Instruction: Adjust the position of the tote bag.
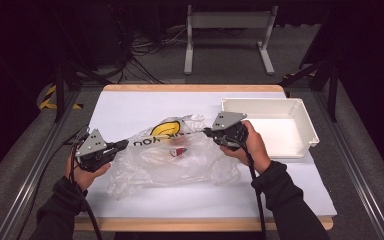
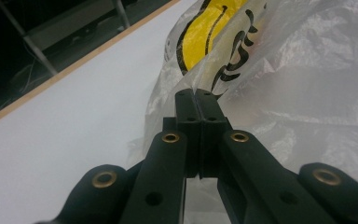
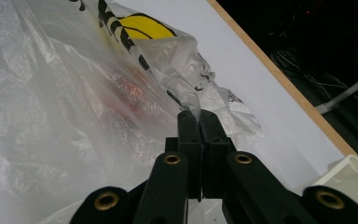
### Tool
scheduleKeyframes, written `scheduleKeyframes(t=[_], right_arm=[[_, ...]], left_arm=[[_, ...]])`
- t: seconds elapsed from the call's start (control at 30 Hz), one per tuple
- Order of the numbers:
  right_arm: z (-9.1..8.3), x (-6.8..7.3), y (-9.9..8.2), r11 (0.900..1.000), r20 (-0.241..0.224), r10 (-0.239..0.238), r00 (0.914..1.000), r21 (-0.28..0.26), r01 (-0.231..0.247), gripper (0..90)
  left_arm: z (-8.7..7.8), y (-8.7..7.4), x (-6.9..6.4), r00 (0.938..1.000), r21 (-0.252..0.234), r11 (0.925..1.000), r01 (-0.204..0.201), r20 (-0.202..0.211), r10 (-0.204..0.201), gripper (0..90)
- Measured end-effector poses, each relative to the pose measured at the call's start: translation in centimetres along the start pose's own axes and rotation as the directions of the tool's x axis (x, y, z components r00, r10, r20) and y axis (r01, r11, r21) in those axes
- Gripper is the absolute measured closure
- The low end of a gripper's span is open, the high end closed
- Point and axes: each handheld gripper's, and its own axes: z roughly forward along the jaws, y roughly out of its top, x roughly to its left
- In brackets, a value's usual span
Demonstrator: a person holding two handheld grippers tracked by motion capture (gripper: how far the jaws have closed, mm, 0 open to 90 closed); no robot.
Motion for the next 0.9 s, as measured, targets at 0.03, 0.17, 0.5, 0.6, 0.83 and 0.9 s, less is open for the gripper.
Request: scheduleKeyframes(t=[0.03,0.17,0.5,0.6,0.83,0.9], right_arm=[[0.1,-0.3,0.2,1.0,0.0,0.007,1.0,0.001,-0.007,89.8],[0.7,-1.1,0.7,0.9999,0.014,0.015,0.9998,-0.003,-0.015,89.8],[2.4,-2.8,0.9,0.998,0.051,0.063,0.9967,-0.005,-0.063,90.0],[2.7,-3.1,1.0,0.9976,0.054,0.068,0.9962,0.0,-0.069,90.0],[2.9,-3.7,1.4,0.997,0.086,0.077,0.9933,0.0,-0.077,90.0],[2.9,-3.8,1.4,0.9966,0.098,0.082,0.9917,-0.001,-0.083,90.0]], left_arm=[[0.0,0.1,0.2,1.0,-0.007,1.0,0.007,-0.005,-0.007,89.8],[0.1,0.5,1.1,0.9997,-0.021,0.9996,0.017,-0.02,-0.017,89.8],[1.4,0.7,2.7,0.9976,0.026,0.9996,0.01,-0.069,-0.008,89.8],[1.7,0.8,3.3,0.9966,0.034,0.9991,0.025,-0.079,-0.022,89.8],[1.8,1.9,4.0,0.9942,0.051,0.9985,0.018,-0.107,-0.013,88.9],[1.7,2.1,4.4,0.993,0.047,0.9982,0.036,-0.114,-0.031,86.3]])
